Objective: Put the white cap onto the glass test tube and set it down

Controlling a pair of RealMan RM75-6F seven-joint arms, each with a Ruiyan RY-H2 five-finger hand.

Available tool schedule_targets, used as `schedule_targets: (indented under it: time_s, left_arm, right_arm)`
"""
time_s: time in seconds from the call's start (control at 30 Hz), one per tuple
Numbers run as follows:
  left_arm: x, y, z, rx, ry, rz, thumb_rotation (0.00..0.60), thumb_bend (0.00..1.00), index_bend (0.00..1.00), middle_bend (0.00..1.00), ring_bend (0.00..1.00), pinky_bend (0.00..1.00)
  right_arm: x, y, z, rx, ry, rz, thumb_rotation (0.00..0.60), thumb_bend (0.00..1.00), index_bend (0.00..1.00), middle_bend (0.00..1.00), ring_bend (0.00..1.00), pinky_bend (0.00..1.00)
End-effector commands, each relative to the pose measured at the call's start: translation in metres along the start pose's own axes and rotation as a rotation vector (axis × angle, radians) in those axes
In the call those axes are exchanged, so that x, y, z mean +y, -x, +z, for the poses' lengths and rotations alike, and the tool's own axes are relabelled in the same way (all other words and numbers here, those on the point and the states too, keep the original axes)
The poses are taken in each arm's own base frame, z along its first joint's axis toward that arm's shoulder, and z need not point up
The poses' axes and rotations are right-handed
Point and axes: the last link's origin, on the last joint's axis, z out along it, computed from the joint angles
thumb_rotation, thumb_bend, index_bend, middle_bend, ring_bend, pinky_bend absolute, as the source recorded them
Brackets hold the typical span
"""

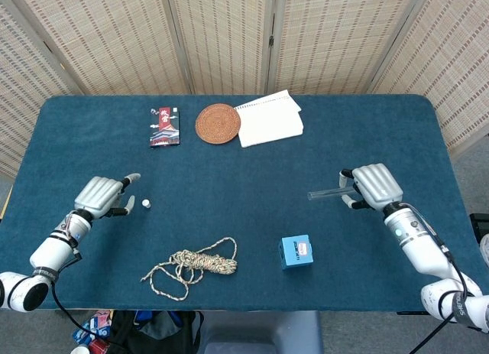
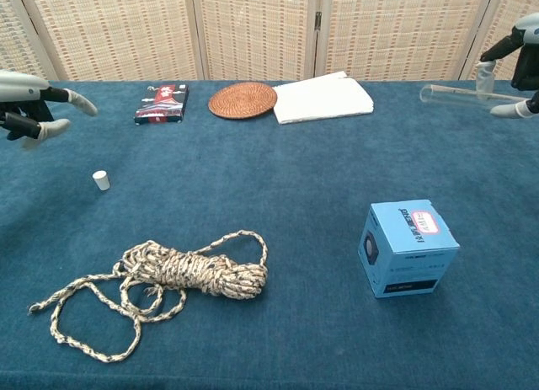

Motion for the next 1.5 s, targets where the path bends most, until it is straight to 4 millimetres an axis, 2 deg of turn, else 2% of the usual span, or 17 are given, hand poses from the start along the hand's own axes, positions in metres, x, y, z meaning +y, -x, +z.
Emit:
schedule_targets:
  time_s: [0.03, 0.13, 0.23, 0.47, 0.97, 1.5]
  left_arm:
    - [-0.004, -0.004, -0.003, 0.028, 0.004, 0.009, 0.578, 0.42, 0.11, 0.30, 0.28, 0.39]
    - [-0.003, -0.002, -0.002, 0.052, 0.019, 0.019, 0.600, 0.37, 0.15, 0.14, 0.12, 0.08]
    - [0.000, 0.001, 0.001, 0.076, 0.038, 0.038, 0.600, 0.34, 0.20, 0.07, 0.04, 0.00]
    - [0.007, 0.013, 0.011, 0.124, 0.074, 0.112, 0.600, 0.27, 0.29, 0.02, 0.00, 0.00]
    - [0.020, 0.037, 0.037, 0.071, 0.071, 0.179, 0.600, 0.27, 0.36, 0.02, 0.00, 0.00]
    - [0.023, 0.049, 0.051, 0.043, 0.053, 0.186, 0.600, 0.29, 0.41, 0.02, 0.00, 0.00]
  right_arm:
    - [0.000, 0.000, -0.001, 0.003, 0.000, 0.004, 0.600, 0.54, 0.80, 1.00, 1.00, 1.00]
    - [0.000, 0.000, -0.001, 0.006, -0.001, 0.008, 0.600, 0.54, 0.80, 1.00, 1.00, 1.00]
    - [0.000, 0.000, -0.002, 0.005, -0.001, 0.008, 0.600, 0.54, 0.80, 1.00, 1.00, 1.00]
    - [0.002, 0.001, -0.003, 0.003, 0.003, 0.014, 0.600, 0.54, 0.80, 1.00, 1.00, 1.00]
    - [0.006, 0.008, -0.001, -0.013, 0.012, 0.023, 0.600, 0.54, 0.81, 1.00, 1.00, 1.00]
    - [0.011, 0.011, 0.000, -0.021, 0.022, 0.031, 0.600, 0.54, 0.81, 1.00, 1.00, 1.00]
